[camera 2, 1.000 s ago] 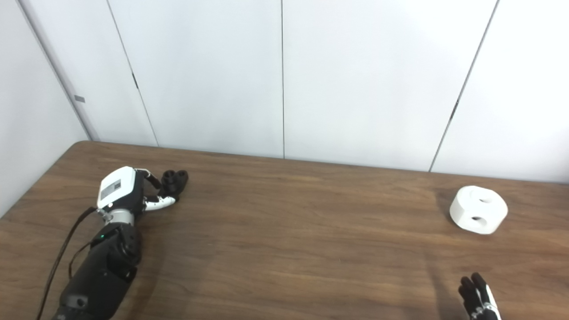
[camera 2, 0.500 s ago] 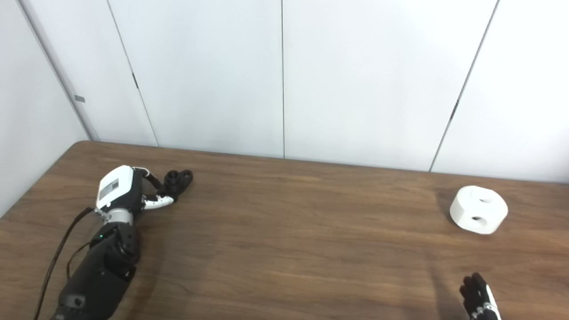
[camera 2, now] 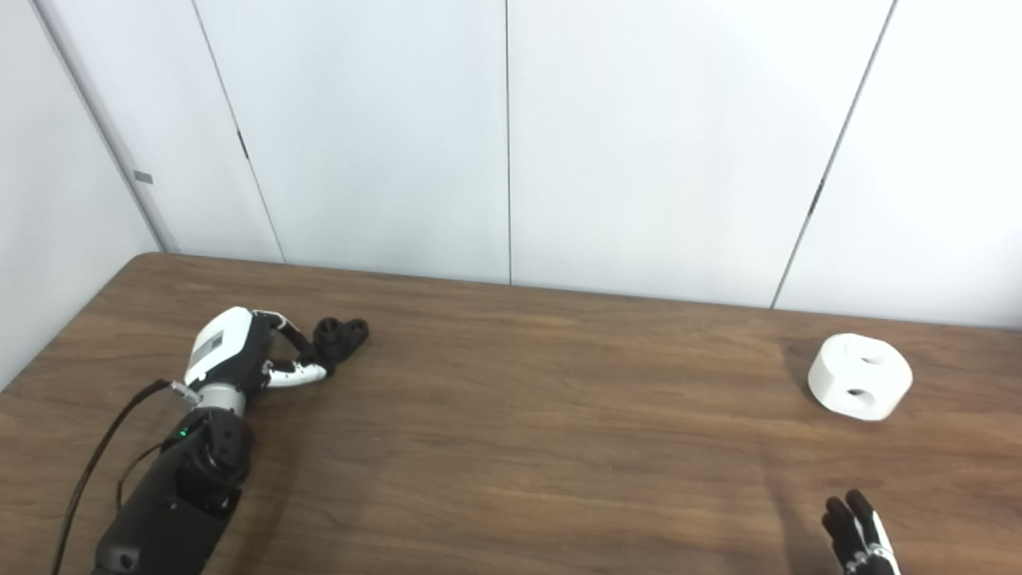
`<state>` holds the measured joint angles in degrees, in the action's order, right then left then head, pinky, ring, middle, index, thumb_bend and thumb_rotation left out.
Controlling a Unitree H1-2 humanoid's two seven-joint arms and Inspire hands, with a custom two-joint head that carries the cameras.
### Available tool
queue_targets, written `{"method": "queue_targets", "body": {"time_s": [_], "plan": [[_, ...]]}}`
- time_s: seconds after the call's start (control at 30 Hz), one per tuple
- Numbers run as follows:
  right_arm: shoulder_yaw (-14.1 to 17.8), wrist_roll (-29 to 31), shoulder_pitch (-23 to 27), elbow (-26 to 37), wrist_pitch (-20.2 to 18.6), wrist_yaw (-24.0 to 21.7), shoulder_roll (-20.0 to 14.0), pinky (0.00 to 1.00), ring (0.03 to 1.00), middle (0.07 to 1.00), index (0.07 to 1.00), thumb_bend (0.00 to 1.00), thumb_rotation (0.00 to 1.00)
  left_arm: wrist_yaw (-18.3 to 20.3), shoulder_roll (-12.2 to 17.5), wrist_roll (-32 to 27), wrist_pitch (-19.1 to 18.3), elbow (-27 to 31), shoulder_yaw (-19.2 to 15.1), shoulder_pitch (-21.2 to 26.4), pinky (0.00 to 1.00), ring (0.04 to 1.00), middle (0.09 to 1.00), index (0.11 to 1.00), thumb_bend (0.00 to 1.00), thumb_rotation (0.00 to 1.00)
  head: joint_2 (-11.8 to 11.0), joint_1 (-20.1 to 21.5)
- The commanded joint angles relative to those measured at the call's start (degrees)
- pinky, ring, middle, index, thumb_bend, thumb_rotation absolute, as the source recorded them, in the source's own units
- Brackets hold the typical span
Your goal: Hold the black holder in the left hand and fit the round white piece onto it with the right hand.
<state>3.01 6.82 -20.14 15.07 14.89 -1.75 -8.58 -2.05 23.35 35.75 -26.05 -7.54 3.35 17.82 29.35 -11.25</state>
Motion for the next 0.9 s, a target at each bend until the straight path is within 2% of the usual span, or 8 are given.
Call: {"method": "queue_targets", "body": {"time_s": [0.0, 0.13, 0.23, 0.37, 0.57, 0.7, 0.87], "plan": [[-0.27, 0.1, 0.27, -1.12, -0.43, -0.03, 1.55, 1.0, 0.942, 0.941, 0.956, 0.56, 1.0, 0.45, 1.85, 0.18, 0.44, 3.02, -0.1, 0.76, 1.0, 0.899, 0.785, 0.489, 0.51, 0.04, 0.05, 0.07], [-0.3, -0.33, 0.24, -0.4, -0.96, 0.29, 1.8, 1.0, 0.947, 0.943, 0.956, 0.55, 1.0, 5.52, 2.17, -0.43, -0.76, 8.74, -0.44, -2.04, 1.0, 0.922, 0.811, 0.491, 0.5, 0.05, 0.23, 0.57], [-0.17, -0.53, 0.47, -0.72, -0.48, 0.34, 1.78, 0.99, 0.943, 0.936, 0.947, 0.55, 1.0, 8.35, 2.84, -1.1, -0.14, 14.27, -0.06, -5.7, 1.0, 0.936, 0.837, 0.492, 0.5, 0.05, 0.62, 0.93], [-0.06, -0.58, 0.61, -0.46, -1.17, 0.61, 1.94, 0.99, 0.938, 0.927, 0.935, 0.59, 0.99, 9.64, 2.75, -1.0, 1.11, 19.32, 0.21, -9.94, 1.0, 0.928, 0.83, 0.492, 0.5, 0.04, 0.83, 1.1], [0.06, -1.02, 0.57, 0.64, -2.41, 1.23, 2.25, 0.98, 0.932, 0.922, 0.936, 0.57, 1.0, 11.67, 3.15, -4.96, 7.02, 24.87, 0.75, -16.53, 1.0, 0.94, 0.845, 0.492, 0.5, 0.04, 1.31, 1.3], [-0.05, -1.14, 0.64, 1.09, -2.83, 1.39, 2.16, 0.98, 0.929, 0.92, 0.938, 0.57, 1.0, 11.02, 3.35, -2.5, 10.12, 26.97, 2.18, -19.19, 1.0, 0.936, 0.839, 0.491, 0.5, 0.04, 2.26, 1.82], [-0.15, -1.48, 0.61, 2.01, -3.47, 1.81, 2.26, 0.98, 0.931, 0.924, 0.934, 0.57, 1.0, 12.06, 3.2, 1.05, 11.54, 29.83, 4.76, -21.56, 0.99, 0.938, 0.837, 0.491, 0.5, 0.04, 3.73, 2.69]]}}
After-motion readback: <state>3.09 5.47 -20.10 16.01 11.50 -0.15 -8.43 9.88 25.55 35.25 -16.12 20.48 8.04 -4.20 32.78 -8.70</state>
